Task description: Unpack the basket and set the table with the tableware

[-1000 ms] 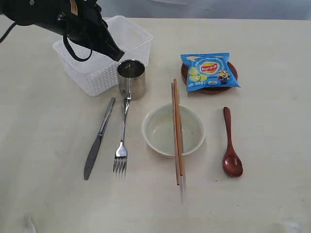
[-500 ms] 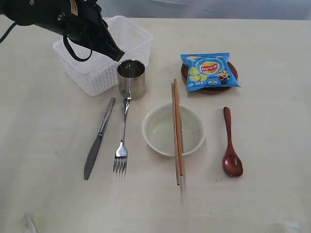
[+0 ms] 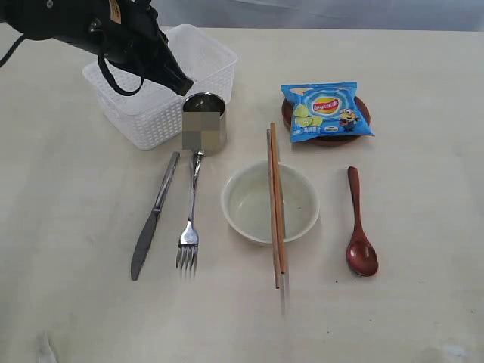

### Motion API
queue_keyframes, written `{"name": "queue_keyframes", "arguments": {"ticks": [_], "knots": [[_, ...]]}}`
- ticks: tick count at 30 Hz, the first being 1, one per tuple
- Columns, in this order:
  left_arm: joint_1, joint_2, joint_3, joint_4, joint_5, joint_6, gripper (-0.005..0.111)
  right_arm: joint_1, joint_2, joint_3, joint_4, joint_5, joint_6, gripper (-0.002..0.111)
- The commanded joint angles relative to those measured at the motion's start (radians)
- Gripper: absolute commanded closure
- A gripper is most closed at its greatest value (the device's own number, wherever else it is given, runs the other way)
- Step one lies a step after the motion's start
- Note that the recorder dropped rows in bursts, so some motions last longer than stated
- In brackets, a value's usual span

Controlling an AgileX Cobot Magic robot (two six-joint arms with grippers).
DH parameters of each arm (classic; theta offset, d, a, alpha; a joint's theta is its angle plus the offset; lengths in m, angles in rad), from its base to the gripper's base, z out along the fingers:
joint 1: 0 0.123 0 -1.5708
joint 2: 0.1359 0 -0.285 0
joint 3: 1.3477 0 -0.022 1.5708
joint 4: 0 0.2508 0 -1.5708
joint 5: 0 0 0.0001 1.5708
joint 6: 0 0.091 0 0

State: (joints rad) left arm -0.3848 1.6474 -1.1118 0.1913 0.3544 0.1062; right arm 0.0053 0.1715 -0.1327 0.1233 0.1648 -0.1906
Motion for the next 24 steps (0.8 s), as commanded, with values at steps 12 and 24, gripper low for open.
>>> {"name": "queue_keyframes", "arguments": {"ticks": [12, 24], "knots": [[0.005, -0.007, 0.004, -0.012, -0.013, -0.005, 0.107, -0.096, -0.148, 0.133, -0.012, 0.049, -0.014, 0.108], [0.005, -0.007, 0.004, -0.012, -0.013, -0.003, 0.107, -0.096, -0.148, 0.133, -0.015, 0.185, -0.014, 0.108]]}}
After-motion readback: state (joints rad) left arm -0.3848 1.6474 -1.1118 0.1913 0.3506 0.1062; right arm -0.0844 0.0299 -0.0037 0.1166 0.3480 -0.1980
